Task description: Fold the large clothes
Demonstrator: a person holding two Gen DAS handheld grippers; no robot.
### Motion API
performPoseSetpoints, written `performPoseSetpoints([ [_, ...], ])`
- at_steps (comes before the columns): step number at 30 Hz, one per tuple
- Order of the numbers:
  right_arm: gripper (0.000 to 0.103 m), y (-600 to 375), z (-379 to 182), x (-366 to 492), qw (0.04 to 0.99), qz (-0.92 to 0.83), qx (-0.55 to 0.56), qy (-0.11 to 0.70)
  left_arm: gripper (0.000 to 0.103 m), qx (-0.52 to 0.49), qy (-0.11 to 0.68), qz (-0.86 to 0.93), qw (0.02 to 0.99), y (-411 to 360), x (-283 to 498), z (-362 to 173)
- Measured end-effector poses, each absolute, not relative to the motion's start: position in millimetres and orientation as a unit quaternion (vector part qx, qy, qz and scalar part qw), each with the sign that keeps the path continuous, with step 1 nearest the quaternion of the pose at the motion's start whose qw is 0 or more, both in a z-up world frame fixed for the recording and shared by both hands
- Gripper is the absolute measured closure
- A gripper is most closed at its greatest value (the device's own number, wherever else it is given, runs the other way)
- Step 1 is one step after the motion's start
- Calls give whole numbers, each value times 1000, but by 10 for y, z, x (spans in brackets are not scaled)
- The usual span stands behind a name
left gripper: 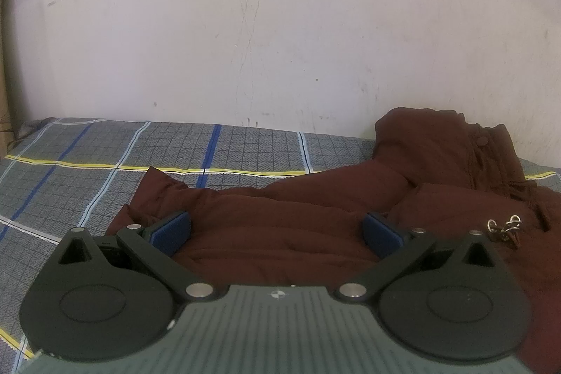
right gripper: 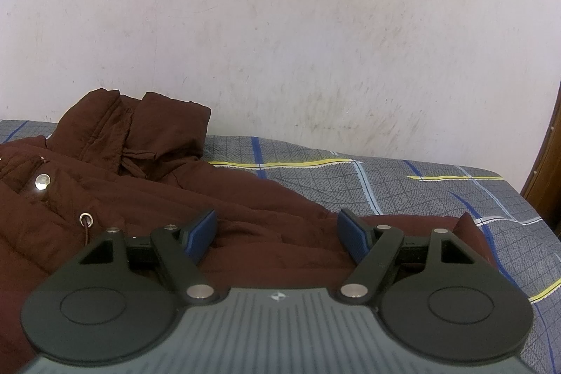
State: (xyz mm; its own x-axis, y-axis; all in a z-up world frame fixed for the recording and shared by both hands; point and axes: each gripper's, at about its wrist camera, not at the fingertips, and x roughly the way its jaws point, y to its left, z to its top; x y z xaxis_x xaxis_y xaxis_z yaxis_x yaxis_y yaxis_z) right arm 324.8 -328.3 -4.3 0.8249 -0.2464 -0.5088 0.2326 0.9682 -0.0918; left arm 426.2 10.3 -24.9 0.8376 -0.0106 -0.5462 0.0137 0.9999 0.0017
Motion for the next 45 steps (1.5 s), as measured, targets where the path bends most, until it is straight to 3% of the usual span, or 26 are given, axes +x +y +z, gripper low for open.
performPoseSetpoints([
  [45,26,-3272,-62,3259,953,-129,-15,274,0,1,284,-7,959,109,4253,-253],
])
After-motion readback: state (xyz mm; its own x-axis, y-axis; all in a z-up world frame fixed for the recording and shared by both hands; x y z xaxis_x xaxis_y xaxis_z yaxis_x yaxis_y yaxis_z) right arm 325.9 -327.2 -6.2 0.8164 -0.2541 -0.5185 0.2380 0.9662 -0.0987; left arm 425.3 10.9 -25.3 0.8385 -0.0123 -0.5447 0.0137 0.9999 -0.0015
